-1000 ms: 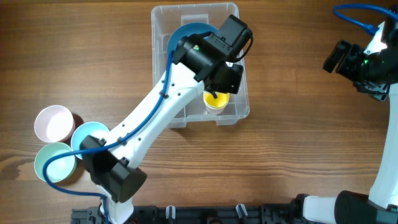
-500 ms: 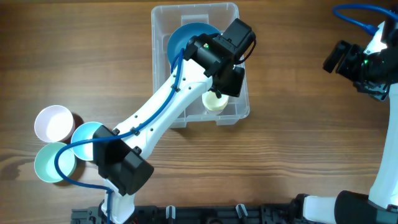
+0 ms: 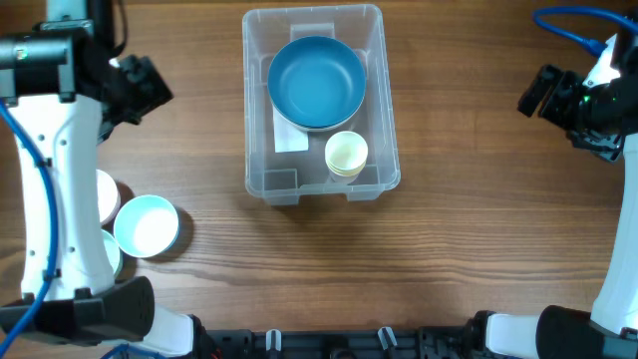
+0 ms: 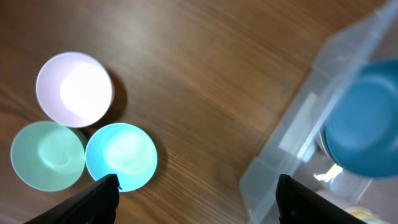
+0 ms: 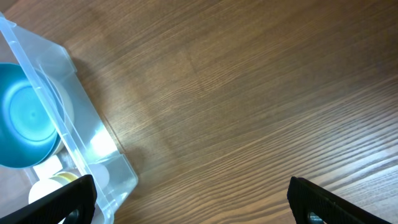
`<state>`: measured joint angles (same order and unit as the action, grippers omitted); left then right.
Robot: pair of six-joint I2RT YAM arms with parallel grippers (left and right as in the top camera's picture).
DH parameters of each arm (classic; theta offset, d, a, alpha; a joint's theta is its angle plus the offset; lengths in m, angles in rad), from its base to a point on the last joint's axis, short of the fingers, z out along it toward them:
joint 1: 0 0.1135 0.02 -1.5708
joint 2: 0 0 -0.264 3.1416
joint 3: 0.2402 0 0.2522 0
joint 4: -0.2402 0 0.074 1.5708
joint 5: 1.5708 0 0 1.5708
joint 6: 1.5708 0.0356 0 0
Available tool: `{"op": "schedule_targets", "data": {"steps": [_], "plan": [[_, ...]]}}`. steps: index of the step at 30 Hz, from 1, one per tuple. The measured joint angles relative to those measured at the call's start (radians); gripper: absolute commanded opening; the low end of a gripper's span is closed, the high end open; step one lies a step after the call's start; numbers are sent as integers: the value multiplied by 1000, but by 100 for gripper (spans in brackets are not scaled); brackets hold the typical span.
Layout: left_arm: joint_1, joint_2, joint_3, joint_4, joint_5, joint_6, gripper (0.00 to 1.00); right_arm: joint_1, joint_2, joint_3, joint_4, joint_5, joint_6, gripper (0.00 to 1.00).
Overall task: Pack container
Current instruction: 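Move the left gripper to the light blue cup and grasp it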
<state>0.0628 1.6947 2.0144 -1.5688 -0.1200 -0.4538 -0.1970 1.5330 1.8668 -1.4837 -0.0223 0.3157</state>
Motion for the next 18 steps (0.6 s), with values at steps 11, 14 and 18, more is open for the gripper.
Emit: {"op": "schedule_targets", "data": {"steps": [11, 14, 18], "plan": [[123, 14, -674, 346, 95, -32, 86, 0, 0, 0, -1, 0, 0, 100], [122, 14, -835, 460, 129, -34, 86, 0, 0, 0, -2, 0, 0, 100], [123, 14, -970, 573, 138, -39, 87, 0, 0, 0, -1, 0, 0, 100]]}}
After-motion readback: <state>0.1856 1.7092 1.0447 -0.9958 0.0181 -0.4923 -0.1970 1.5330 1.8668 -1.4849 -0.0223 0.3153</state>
